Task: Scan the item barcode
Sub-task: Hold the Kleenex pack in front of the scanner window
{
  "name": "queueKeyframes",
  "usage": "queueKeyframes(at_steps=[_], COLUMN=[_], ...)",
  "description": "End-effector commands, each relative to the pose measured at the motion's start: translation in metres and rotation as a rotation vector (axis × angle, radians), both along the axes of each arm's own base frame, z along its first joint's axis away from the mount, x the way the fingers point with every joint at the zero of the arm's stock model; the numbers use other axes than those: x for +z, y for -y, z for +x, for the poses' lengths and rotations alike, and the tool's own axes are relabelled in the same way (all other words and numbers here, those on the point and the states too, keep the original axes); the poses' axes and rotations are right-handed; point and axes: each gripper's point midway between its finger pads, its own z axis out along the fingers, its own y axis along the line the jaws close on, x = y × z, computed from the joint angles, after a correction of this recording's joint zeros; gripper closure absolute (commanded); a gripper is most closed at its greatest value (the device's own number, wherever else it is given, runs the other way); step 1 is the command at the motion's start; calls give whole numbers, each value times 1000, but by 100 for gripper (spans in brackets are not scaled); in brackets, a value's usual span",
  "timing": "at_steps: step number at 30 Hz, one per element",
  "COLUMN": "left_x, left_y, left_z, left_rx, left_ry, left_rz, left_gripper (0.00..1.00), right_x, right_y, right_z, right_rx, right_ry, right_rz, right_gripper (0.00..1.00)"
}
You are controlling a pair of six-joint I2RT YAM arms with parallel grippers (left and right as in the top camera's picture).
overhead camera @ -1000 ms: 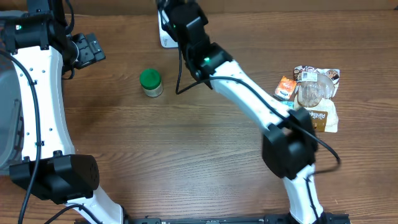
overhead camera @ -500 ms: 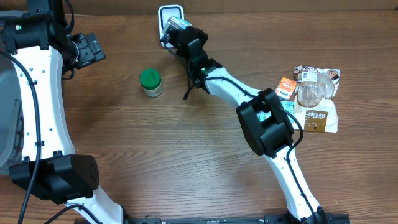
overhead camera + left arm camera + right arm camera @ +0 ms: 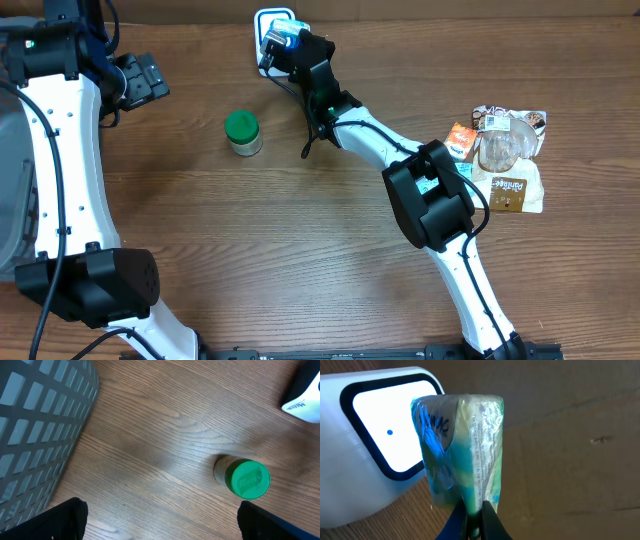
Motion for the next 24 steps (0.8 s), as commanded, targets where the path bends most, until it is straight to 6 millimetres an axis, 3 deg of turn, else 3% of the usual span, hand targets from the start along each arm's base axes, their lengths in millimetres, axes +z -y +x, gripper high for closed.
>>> queueKeyframes(at_steps=[1, 13, 24], left_x=[-2, -2, -2], left_y=[2, 2, 2], left_z=[2, 2, 2], left_rx=[-8, -8, -8], left_ry=[-4, -4, -4], left_rz=[6, 5, 5], left_gripper=[1, 1, 1], right_x=[7, 4, -2], right_y=[-6, -30, -26], right_z=[-1, -13, -13], right_rx=[32, 94, 80], right_ry=[17, 3, -20], right_rz=[-17, -16, -38], right_gripper=[96, 96, 96])
